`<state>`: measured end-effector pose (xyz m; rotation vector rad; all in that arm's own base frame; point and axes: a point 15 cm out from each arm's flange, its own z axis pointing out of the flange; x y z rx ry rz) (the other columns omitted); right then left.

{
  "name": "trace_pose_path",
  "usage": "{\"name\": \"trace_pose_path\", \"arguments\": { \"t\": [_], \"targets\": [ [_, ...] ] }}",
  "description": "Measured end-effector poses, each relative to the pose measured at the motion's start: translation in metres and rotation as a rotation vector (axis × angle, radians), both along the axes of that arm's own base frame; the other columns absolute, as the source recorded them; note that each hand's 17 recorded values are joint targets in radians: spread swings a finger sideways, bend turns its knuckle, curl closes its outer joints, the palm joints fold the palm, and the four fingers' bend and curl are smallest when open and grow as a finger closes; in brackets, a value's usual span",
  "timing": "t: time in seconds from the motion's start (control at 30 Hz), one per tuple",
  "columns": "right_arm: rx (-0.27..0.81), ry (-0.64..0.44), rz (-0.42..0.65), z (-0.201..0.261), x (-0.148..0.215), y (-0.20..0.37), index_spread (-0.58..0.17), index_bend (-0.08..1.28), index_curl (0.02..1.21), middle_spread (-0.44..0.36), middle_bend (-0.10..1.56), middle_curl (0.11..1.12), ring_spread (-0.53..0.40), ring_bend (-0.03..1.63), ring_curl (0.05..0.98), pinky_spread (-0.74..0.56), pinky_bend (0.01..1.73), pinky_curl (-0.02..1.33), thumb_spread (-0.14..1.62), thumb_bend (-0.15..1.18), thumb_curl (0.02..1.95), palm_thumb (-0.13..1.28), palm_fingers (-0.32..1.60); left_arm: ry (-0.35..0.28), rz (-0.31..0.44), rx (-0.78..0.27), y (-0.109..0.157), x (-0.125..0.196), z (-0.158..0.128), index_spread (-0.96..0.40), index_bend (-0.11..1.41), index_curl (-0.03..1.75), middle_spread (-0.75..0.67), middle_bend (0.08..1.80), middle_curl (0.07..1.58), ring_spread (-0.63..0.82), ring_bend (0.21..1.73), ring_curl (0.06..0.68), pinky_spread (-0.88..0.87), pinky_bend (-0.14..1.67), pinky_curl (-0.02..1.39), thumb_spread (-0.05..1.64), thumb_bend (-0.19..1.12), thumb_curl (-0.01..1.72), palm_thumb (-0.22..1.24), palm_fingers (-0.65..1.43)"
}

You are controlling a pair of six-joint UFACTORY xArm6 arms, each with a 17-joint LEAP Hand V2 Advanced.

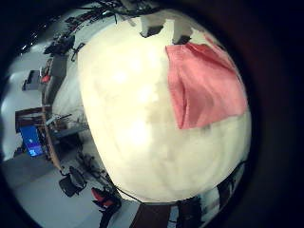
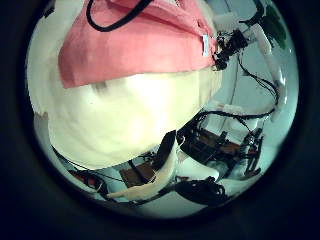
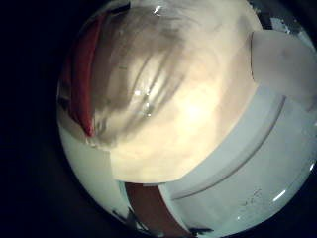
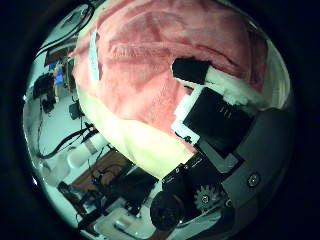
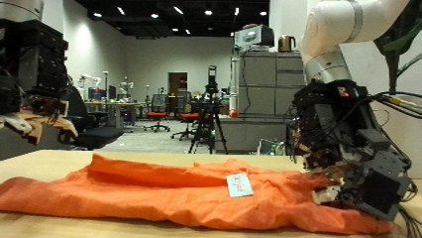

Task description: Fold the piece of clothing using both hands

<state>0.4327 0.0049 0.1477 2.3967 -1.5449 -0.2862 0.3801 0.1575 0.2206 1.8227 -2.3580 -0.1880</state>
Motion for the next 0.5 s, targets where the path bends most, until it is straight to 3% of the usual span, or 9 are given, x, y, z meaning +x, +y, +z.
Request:
{"name": "trace_pose_path", "arguments": {
  "t": [0.27,0.5],
  "targets": [
    [0.006,-0.038,-0.021,0.025,-0.012,-0.015,-0.382,0.76,0.67,-0.210,1.01,0.73,-0.256,1.15,0.579,-0.38,0.99,0.60,0.97,0.00,0.41,0.97,1.23,-0.008,-0.002,-0.001,-0.001,-0.001,0.005,-0.07,0.15,0.26,0.29,0.17,0.23,0.53,0.36,0.242,0.55,0.22,0.32,1.03,-0.02,0.27,0.19,-0.07],
    [0.017,-0.095,-0.014,0.064,-0.022,-0.031,-0.367,0.88,0.79,-0.205,1.13,0.81,-0.239,1.28,0.640,-0.34,1.10,0.71,1.02,-0.01,0.42,1.02,1.09,-0.012,-0.001,-0.001,-0.003,-0.001,0.008,-0.07,0.15,0.26,0.29,0.17,0.23,0.53,0.36,0.241,0.55,0.22,0.32,1.03,-0.03,0.27,0.18,-0.07]
  ]
}}
